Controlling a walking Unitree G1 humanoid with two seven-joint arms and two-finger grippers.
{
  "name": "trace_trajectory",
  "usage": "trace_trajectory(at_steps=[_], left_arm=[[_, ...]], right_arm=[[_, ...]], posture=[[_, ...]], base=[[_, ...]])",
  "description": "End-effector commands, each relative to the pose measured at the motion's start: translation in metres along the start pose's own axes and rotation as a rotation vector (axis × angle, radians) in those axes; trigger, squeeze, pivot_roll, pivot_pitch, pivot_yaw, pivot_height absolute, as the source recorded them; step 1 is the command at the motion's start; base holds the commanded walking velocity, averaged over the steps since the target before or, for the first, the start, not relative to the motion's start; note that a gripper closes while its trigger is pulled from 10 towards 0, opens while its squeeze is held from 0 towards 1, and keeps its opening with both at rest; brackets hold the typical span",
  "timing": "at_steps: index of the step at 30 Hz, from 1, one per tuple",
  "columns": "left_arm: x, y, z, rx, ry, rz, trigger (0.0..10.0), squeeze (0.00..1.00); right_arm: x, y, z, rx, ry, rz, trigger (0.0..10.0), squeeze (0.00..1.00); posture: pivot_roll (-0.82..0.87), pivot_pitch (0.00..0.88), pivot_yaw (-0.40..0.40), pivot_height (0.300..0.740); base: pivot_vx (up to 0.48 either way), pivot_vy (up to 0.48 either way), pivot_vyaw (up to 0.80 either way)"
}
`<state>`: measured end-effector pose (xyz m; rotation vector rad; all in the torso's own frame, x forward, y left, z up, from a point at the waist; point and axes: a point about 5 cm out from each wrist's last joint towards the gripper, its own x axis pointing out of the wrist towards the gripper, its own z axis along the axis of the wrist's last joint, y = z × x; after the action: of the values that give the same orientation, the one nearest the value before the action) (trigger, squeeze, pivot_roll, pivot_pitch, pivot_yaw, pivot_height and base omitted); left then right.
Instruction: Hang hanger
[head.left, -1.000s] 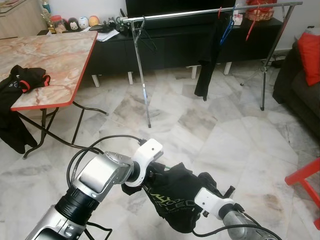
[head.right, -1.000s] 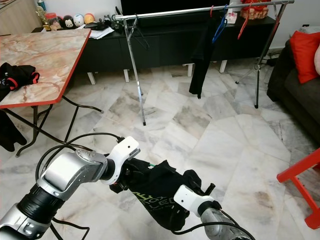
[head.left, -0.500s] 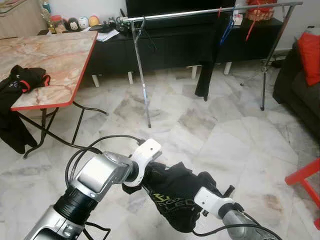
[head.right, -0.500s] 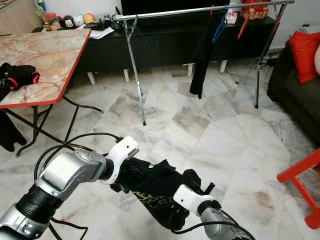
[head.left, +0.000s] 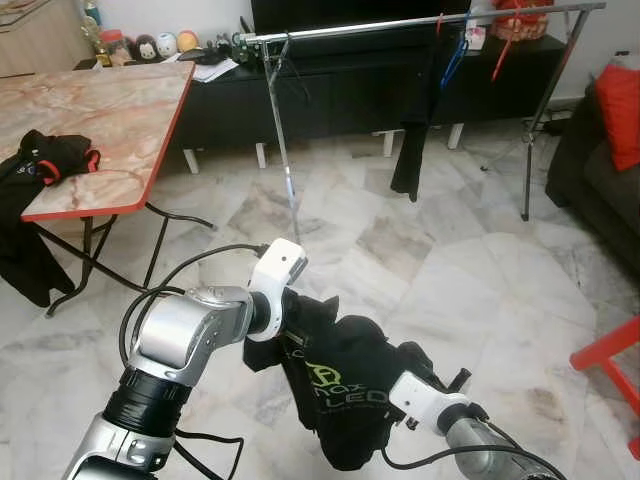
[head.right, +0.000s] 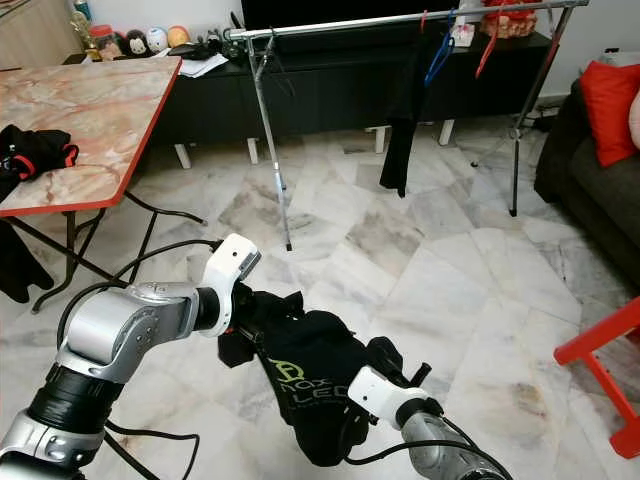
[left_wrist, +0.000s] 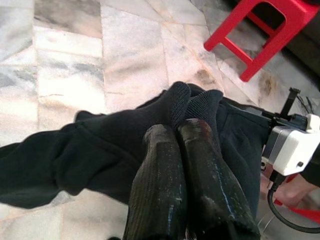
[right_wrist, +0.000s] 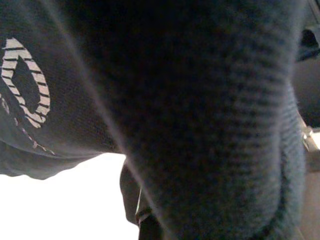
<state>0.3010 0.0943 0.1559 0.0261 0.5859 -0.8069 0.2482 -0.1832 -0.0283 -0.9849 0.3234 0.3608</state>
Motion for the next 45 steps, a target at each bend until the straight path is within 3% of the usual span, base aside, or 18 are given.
trace_trajectory(at_steps=[1,5,8,15,22,28,30,32,36,45], left_arm=[[-0.01,0.007,0.007,-0.009,-0.049,0.04,0.0,0.0],[-0.022,0.019,0.019,-0.035,-0.13,0.121,0.0,0.0],[-0.029,0.025,0.028,-0.048,-0.176,0.161,0.0,0.0],[-0.04,0.024,0.039,-0.049,-0.228,0.173,0.0,0.0],[-0.037,-0.006,0.043,0.005,-0.219,0.009,0.0,0.0],[-0.018,-0.023,0.02,-0.051,-0.126,-0.017,0.0,0.0],[-0.017,-0.025,0.018,-0.059,-0.122,-0.021,0.0,0.0],[-0.012,-0.038,0.011,-0.086,-0.1,-0.08,0.0,0.0],[-0.005,-0.05,0.0,-0.077,-0.046,-0.116,0.0,0.0],[0.015,-0.073,0.005,-0.098,-0.059,-0.188,0.0,0.0]], right_arm=[[0.003,-0.008,-0.002,0.06,0.043,-0.06,0.0,0.0],[0.0,-0.017,-0.019,0.173,0.178,-0.129,0.0,0.0],[-0.002,-0.016,-0.025,0.206,0.229,-0.136,0.0,0.0],[-0.006,-0.013,-0.033,0.309,0.308,-0.16,0.0,0.0],[-0.007,-0.011,-0.034,0.316,0.344,-0.178,0.0,0.0],[-0.002,-0.018,-0.028,0.545,0.328,-0.261,0.0,0.0],[-0.002,-0.018,-0.027,0.556,0.327,-0.263,0.0,0.0],[-0.001,-0.019,-0.026,0.53,0.321,-0.26,0.0,0.0],[0.002,-0.023,-0.02,0.568,0.285,-0.273,0.0,0.0],[0.008,-0.018,-0.007,0.57,0.226,-0.21,0.0,0.0]], posture=[[0.04,0.017,0.047,0.74],[0.04,0.017,0.045,0.74],[0.04,0.017,0.045,0.74],[0.04,0.018,0.044,0.74],[0.04,0.017,0.043,0.74],[0.04,0.014,0.046,0.74],[0.04,0.014,0.046,0.74],[0.04,0.014,0.048,0.74],[0.04,0.013,0.047,0.74],[0.04,0.012,0.048,0.74]], base=[[0.0,0.0,0.0],[0.0,0.0,0.0],[0.0,0.0,0.0],[0.0,0.0,0.0],[0.0,0.0,0.0],[0.0,0.0,0.0],[0.0,0.0,0.0],[0.0,0.0,0.0],[0.0,0.0,0.0],[0.0,0.0,0.0]])
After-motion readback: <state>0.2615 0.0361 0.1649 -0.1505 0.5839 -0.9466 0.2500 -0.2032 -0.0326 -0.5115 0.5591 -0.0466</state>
